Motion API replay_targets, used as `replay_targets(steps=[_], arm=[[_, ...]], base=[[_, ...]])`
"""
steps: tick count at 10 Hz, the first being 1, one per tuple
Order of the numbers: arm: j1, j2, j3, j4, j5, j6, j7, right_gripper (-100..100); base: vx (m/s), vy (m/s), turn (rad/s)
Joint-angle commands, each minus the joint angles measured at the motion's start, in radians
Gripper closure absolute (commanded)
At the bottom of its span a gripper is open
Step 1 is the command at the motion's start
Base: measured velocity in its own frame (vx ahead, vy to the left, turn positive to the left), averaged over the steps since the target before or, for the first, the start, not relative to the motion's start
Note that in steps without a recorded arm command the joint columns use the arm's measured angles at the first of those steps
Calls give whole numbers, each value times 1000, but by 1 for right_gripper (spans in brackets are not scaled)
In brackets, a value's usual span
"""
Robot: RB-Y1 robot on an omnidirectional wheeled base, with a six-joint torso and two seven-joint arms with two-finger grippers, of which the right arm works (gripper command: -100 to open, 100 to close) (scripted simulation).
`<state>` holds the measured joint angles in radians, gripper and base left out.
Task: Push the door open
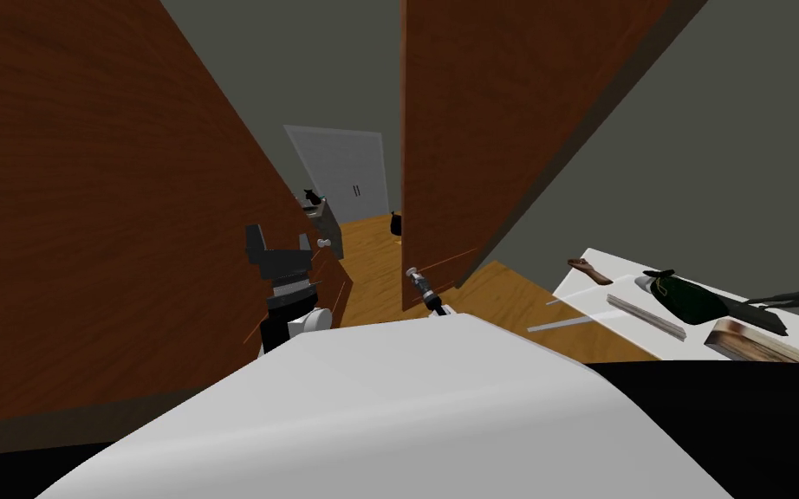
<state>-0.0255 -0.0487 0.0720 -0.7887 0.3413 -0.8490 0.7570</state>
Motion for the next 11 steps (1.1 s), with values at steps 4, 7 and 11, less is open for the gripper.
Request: replay_targets(steps=[4, 7, 11], arm=[[-9, -19, -18, -1, -61, -9, -105, 100], [-9, -22, -22, -1, -106, -12, -185, 100], [4, -36, -20, -6, -94, -22, -122, -100]], base=[[36, 9, 51], [42, 2, 53], [-21, 16, -27]])
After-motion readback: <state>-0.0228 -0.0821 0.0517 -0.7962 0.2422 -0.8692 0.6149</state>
